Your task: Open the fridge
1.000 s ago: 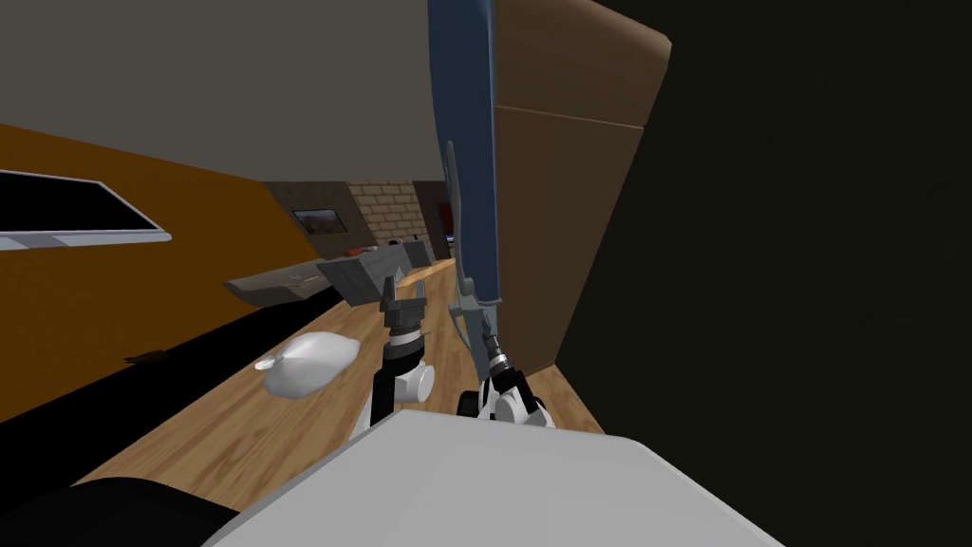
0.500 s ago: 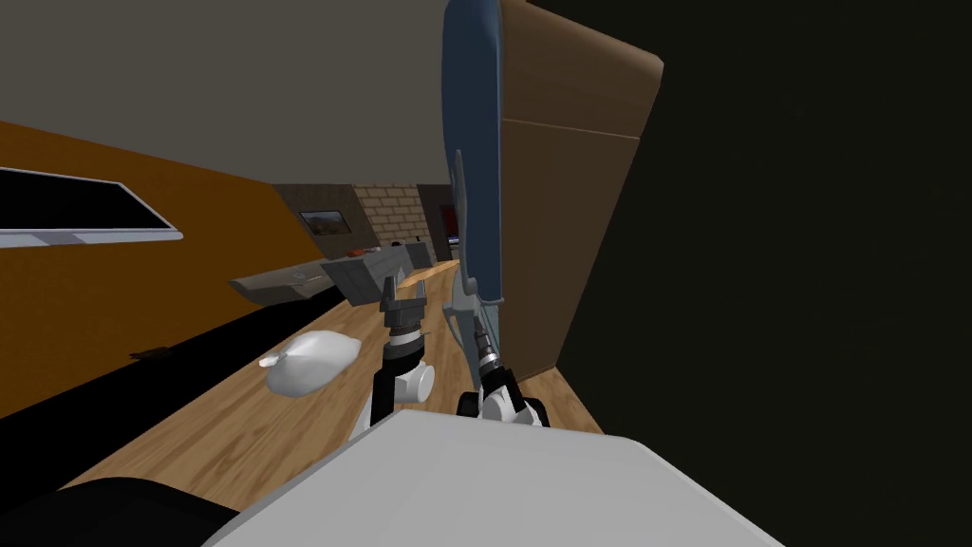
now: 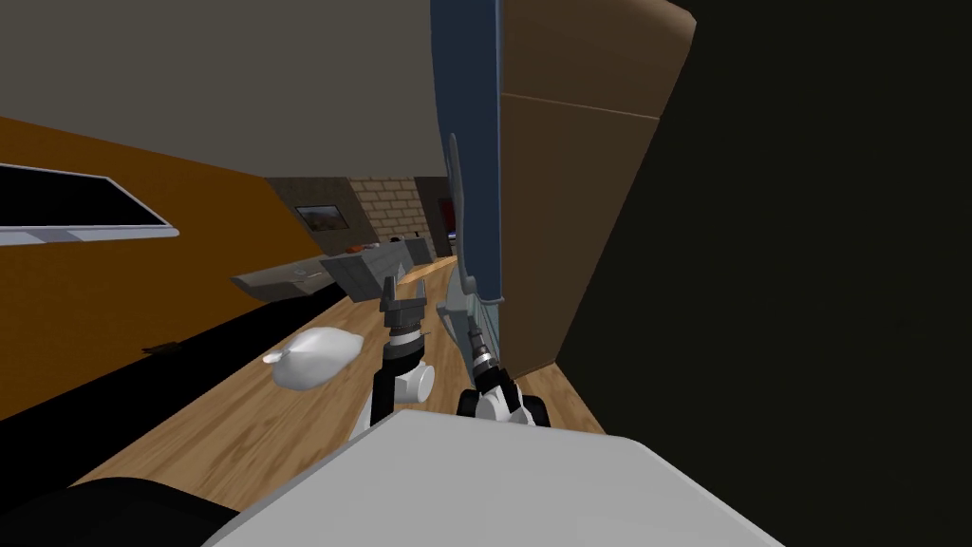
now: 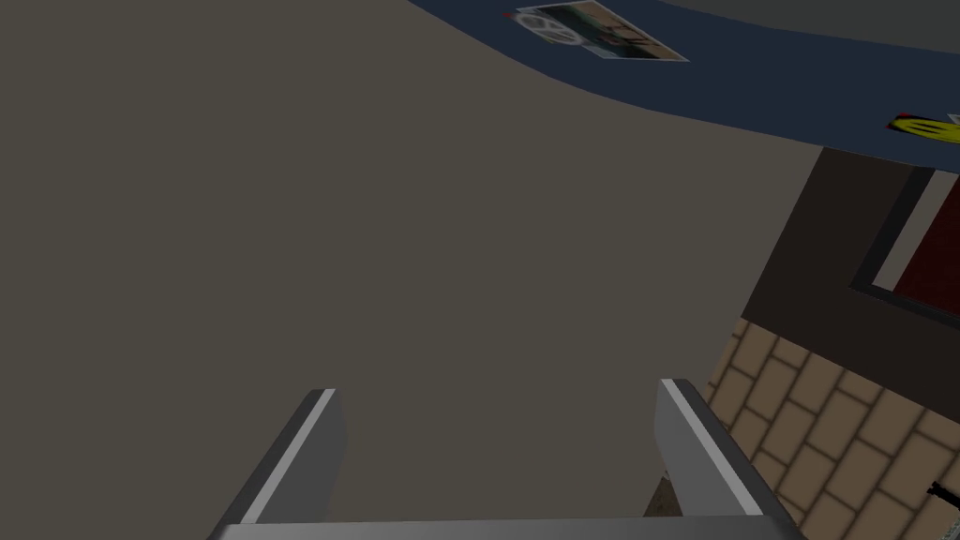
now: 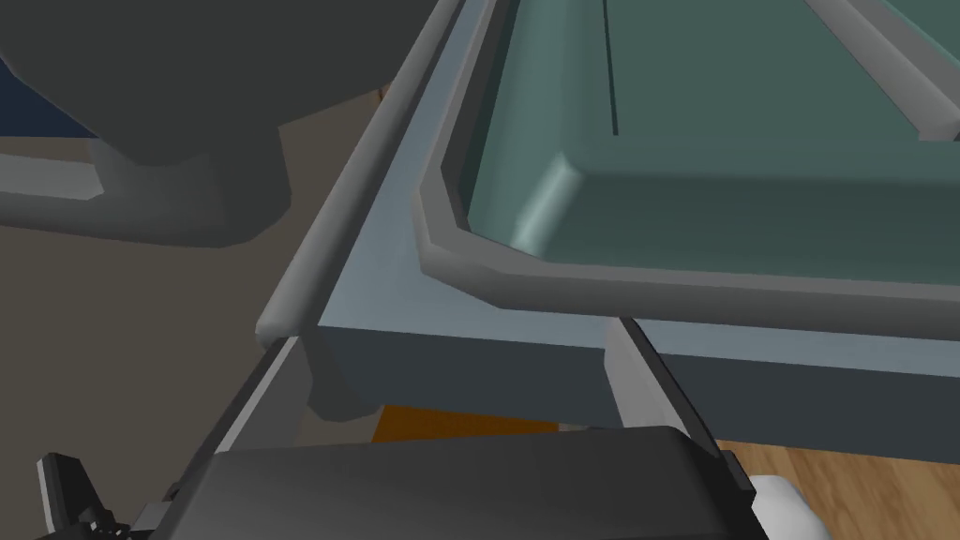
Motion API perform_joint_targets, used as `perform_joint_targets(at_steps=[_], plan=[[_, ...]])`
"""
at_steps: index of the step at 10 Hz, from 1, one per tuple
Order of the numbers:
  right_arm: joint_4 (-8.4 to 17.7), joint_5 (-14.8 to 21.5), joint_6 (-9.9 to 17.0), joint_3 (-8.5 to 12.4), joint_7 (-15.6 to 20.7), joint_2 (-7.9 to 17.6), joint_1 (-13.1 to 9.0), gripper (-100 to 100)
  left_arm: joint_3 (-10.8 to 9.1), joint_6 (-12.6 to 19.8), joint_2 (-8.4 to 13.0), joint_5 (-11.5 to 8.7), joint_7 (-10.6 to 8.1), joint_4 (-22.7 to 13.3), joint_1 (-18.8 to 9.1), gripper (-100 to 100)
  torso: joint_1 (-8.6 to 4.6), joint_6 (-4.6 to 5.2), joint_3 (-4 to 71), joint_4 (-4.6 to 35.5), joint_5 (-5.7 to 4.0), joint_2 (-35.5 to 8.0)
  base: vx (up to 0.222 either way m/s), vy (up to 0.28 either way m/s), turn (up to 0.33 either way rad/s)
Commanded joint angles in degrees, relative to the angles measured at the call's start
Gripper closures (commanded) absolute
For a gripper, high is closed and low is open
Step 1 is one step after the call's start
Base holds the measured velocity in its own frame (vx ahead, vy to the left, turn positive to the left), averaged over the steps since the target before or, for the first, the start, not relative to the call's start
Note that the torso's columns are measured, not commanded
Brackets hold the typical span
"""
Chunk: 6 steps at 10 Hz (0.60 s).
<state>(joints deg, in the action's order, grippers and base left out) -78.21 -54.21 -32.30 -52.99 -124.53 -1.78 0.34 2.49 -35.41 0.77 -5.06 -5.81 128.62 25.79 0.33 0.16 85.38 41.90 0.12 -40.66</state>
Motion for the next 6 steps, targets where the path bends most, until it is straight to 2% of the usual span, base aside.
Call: perform_joint_targets(at_steps=[1,2,4,6], plan=[[-0.2,-0.3,-0.4,0.6,0.6,-0.1,0.3,100,0.0,0.0,0.0,0.0,0.0,0.0,0.0,0,-0.14,-0.07,-0.3,0.1,-0.05,-0.7,-0.015,0.174,-0.08],[-0.2,-0.3,-0.4,0.6,0.6,-0.1,0.3,100,0.01,0.0,0.0,0.0,0.0,0.0,0.0,0,0.31,-0.12,-0.6,0.4,-0.02,-1.2,-0.036,0.213,-0.065],[-0.7,-0.9,-1.3,2.0,1.9,-0.3,0.7,100,0.03,0.0,0.0,0.0,0.0,0.0,0.0,0,0.26,-0.2,-0.8,0.4,0.01,-1.6,-0.056,0.314,-0.103],[-1.0,-1.1,-1.7,2.7,2.5,-0.4,0.9,100,0.03,0.0,0.0,0.0,0.0,0.0,0.0,0,-0.46,-0.14,-0.7,0.4,-0.16,-1.4,-0.046,0.268,-0.065]])
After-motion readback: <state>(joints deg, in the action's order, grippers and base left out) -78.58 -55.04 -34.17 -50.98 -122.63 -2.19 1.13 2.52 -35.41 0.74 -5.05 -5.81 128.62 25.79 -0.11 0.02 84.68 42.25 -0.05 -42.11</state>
